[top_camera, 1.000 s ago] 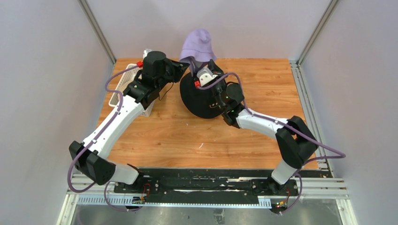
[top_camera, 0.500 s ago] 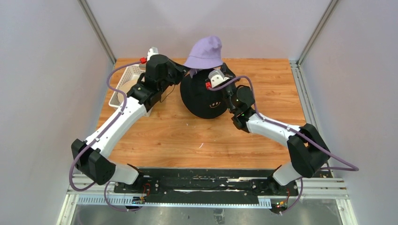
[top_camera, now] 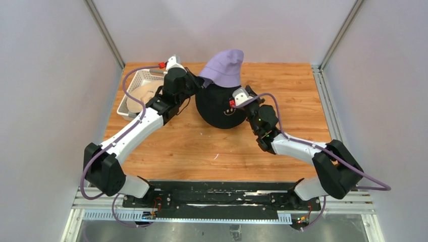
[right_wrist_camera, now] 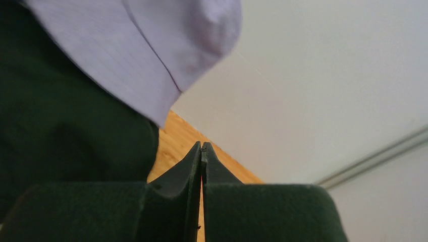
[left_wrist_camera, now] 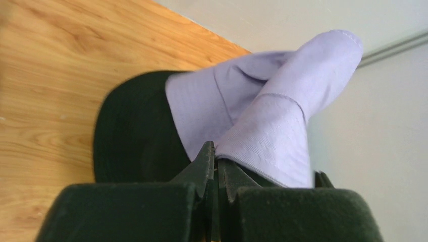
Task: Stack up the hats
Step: Stack the hat on the hat.
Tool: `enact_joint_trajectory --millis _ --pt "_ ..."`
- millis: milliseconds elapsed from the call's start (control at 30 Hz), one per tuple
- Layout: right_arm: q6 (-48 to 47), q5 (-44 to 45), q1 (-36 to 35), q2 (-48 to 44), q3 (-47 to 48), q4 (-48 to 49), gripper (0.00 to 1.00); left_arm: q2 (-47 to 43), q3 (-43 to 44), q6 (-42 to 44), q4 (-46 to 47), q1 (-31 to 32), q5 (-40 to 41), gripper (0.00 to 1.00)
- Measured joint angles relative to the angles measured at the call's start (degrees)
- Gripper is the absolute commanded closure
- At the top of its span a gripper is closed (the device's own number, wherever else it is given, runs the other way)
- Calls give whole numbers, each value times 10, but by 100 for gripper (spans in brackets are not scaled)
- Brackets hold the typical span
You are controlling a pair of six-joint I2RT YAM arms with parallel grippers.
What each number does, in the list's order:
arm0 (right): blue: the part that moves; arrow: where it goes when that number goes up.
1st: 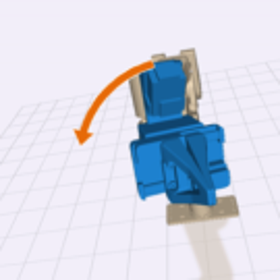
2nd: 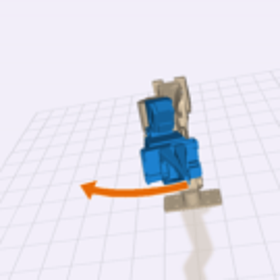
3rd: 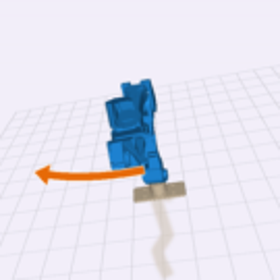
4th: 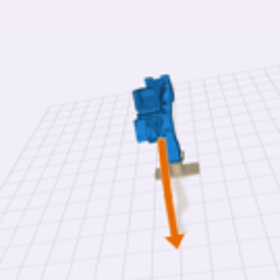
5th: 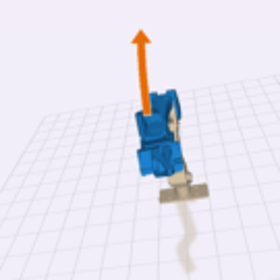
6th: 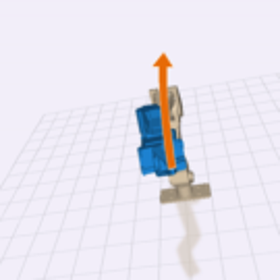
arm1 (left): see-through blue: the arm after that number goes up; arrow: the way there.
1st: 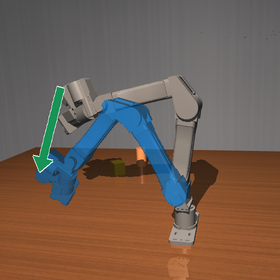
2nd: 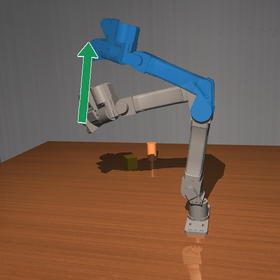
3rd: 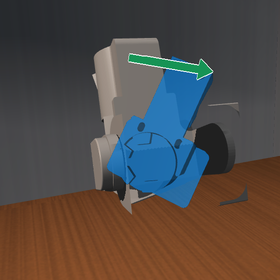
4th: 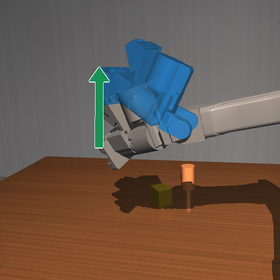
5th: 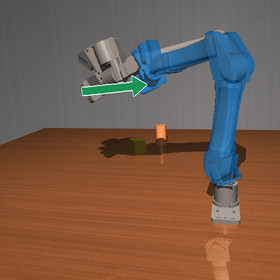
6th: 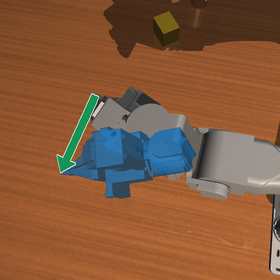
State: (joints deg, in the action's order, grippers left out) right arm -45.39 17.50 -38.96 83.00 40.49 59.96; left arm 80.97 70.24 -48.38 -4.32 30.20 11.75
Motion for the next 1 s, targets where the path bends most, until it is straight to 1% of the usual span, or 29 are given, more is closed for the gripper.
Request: enact_joint_trajectory --millis 167,333,367,433,600,733,867,1000 --pt "37 33 8 -55 -50 -20 99 -1 -28 51 30 -8 45 100" --pt "65 41 7 -90 -75 -33 99 -9 -75 75 50 -8 72 100" --pt "69 41 7 -91 -76 -35 97 -12 -86 76 56 -8 73 100" --pt "82 40 7 -93 -77 -48 88 -15 -99 75 63 -8 69 100" --pt "116 17 7 -110 -71 -93 78 -23 -101 77 81 -8 48 100" --pt "131 4 7 -117 -56 -114 66 -28 -92 85 87 -6 23 100" --pt "145 -21 6 -116 -24 -151 59 -28 -72 99 91 3 -7 100" --pt "160 -72 6 -109 22 -189 55 -28 -61 106 93 10 -34 100"
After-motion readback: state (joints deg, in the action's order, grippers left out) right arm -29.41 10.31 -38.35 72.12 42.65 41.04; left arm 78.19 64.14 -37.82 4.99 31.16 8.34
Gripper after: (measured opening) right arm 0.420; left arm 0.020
